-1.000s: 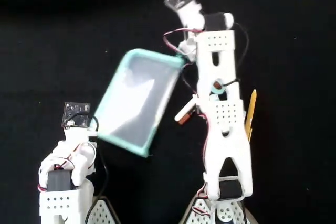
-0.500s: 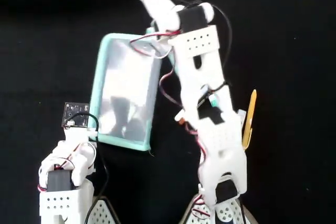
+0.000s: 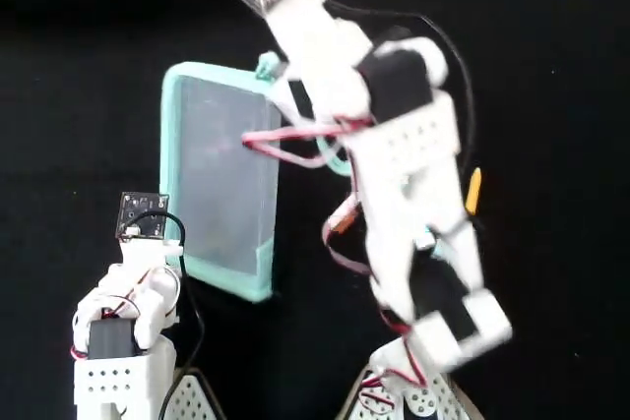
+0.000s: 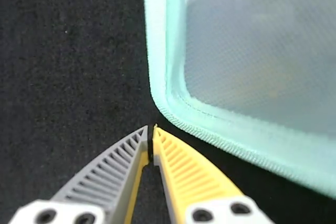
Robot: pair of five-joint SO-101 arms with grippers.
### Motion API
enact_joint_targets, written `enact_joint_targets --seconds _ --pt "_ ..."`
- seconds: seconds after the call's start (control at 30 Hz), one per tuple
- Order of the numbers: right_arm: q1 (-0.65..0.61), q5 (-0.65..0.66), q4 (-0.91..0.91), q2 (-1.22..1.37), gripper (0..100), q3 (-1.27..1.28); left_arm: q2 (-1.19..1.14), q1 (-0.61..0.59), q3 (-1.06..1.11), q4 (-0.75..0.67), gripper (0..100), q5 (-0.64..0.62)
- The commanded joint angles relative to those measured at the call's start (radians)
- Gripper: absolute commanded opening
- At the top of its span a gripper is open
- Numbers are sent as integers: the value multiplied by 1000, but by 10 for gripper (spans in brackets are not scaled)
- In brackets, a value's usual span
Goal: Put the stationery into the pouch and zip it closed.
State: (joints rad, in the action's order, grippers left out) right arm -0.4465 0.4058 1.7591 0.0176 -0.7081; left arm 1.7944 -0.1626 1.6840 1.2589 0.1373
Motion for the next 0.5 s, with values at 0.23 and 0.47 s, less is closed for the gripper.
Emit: enact_joint_targets --seconds 0.23,0.47 --pt "-48 -57 -578 -909 12 1291 8 8 16 2 30 -5" --pt "-44 -137 -847 -1291 12 1883 8 10 16 2 30 -9"
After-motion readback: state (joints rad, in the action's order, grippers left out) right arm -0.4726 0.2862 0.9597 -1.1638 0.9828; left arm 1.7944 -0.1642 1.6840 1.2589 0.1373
